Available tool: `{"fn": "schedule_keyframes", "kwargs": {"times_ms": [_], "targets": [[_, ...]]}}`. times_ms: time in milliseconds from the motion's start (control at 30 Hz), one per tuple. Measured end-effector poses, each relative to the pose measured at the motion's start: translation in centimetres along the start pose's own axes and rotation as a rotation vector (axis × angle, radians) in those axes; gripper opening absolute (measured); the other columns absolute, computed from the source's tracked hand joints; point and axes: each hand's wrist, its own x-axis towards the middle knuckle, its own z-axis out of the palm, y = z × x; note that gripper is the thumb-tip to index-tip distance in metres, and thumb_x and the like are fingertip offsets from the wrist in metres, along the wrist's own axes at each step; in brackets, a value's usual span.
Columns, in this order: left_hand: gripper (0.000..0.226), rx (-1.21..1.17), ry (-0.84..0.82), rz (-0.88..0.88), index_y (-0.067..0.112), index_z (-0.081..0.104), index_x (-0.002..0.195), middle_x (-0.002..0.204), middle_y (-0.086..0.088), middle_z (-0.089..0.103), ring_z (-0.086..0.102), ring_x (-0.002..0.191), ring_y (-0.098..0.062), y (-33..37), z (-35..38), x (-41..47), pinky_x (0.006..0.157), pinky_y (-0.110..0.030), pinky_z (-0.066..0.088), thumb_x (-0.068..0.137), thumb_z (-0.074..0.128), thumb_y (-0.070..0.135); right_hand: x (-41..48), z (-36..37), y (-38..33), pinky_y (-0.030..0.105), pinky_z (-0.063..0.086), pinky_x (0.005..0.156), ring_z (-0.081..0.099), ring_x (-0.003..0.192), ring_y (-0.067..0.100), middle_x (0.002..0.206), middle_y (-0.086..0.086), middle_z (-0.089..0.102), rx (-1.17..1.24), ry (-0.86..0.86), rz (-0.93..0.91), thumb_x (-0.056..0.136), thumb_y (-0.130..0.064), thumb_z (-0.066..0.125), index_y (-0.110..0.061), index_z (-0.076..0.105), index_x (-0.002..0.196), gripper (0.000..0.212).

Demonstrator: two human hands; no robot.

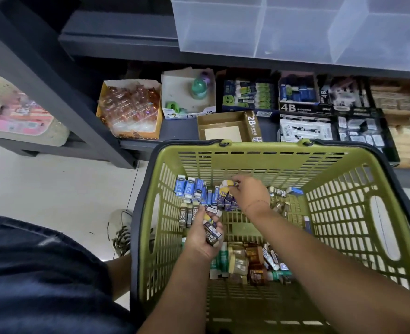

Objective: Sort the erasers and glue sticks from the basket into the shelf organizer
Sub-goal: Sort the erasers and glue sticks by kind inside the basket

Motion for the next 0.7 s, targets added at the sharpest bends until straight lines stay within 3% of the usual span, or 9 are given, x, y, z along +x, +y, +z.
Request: {"fn": "schedule_keyframes", "kwargs": {"times_ms": [100, 233, 433, 567, 700], "targets": [[0.032, 0.010, 0.024, 0.002, 0.016, 0.054, 0.076, 0.061, 0.000, 0.053, 0.049, 0.042, -0.010, -0.1, -0.1, 0.4, 0.038, -0.013, 0.042, 0.091, 0.061, 0.044, -0.5, 1.0, 1.0, 0.031, 0.050, 0.070, 0.065, 0.098, 0.026, 0.113, 0.004, 0.067, -0.147, 0.086, -0.061, 0.095, -0.034, 0.055, -0.027, 0.054, 0.130, 0.036], [0.031, 0.053, 0.048, 0.030, 0.017, 0.056, 0.076, 0.061, 0.002, 0.054, 0.051, 0.044, -0.009, -0.2, 0.1, 0.2, 0.039, -0.014, 0.042, 0.089, 0.063, 0.044, -0.6, 2.2, 1.2, 0.032, 0.046, 0.072, 0.061, 0.101, 0.027, 0.127, 0.003, 0.052, -0.050, 0.175, 0.012, 0.091, -0.035, 0.061, -0.022, 0.055, 0.124, 0.036], [0.021, 0.408, 0.087, 0.344, 0.014, 0.066, 0.090, 0.067, -0.003, 0.063, 0.053, 0.052, -0.014, 0.5, 2.4, 0.0, 0.044, -0.020, 0.045, 0.092, 0.064, 0.036, -0.9, 3.0, 1.5, 0.039, 0.043, 0.081, 0.059, 0.096, 0.033, 0.118, 0.009, 0.052, -0.129, 0.276, -0.006, 0.089, -0.031, 0.063, -0.015, 0.058, 0.117, 0.033], [0.018, 0.546, 0.103, 0.456, 0.015, 0.067, 0.079, 0.060, 0.000, 0.064, 0.052, 0.050, -0.013, 0.3, 3.5, 0.6, 0.044, -0.021, 0.044, 0.090, 0.067, 0.030, -1.5, 4.0, 1.8, 0.040, 0.042, 0.078, 0.060, 0.094, 0.034, 0.104, 0.009, 0.062, -0.145, 0.390, -0.070, 0.080, -0.024, 0.072, -0.011, 0.065, 0.104, 0.028], [0.019, 0.581, 0.127, 0.501, 0.015, 0.068, 0.077, 0.058, 0.000, 0.063, 0.050, 0.051, -0.013, 0.1, 3.2, 1.1, 0.044, -0.020, 0.044, 0.090, 0.067, 0.029, -1.2, 3.8, 1.3, 0.040, 0.044, 0.078, 0.061, 0.090, 0.032, 0.096, 0.007, 0.064, -0.141, 0.391, -0.073, 0.073, -0.025, 0.078, -0.013, 0.066, 0.099, 0.031]]}}
